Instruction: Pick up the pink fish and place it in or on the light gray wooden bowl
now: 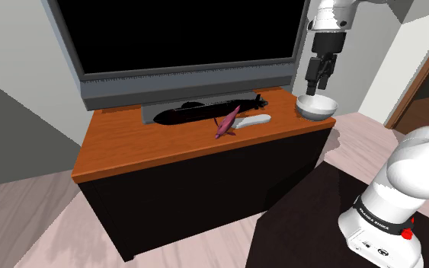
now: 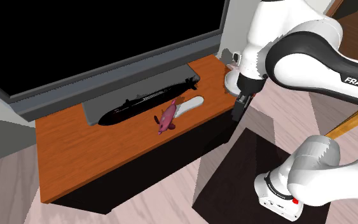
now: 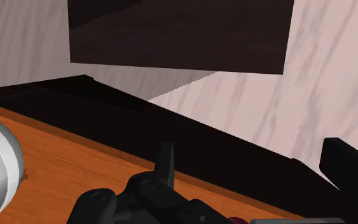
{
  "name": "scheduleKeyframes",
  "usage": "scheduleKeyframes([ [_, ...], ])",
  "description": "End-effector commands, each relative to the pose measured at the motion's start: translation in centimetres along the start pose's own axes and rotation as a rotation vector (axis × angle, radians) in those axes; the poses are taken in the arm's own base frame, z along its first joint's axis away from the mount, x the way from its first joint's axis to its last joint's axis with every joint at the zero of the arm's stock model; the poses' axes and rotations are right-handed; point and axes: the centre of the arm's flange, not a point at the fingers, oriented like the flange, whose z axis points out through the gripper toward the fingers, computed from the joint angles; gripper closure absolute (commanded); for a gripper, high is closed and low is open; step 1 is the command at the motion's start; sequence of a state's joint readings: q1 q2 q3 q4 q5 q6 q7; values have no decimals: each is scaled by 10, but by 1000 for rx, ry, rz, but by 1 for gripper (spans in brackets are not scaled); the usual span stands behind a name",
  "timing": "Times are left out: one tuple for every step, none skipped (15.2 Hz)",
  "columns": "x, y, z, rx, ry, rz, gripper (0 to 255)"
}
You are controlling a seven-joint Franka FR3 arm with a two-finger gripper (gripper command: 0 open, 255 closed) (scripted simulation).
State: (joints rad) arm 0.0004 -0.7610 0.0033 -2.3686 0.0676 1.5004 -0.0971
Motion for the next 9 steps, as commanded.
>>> scheduleKeyframes([
  [0, 0, 0, 0, 0, 0, 0],
  [9, -10, 4, -14, 5, 17, 0],
  [19, -20, 8, -29, 10, 34, 0],
  [28, -29, 12, -43, 14, 51, 0],
  [38, -39, 17, -58, 19, 68, 0],
  [48, -48, 21, -72, 24, 85, 0],
  [58, -56, 26, -86, 29, 102, 0],
  [68, -65, 30, -101, 34, 119, 0],
  [79, -73, 35, -115, 38, 136, 0],
])
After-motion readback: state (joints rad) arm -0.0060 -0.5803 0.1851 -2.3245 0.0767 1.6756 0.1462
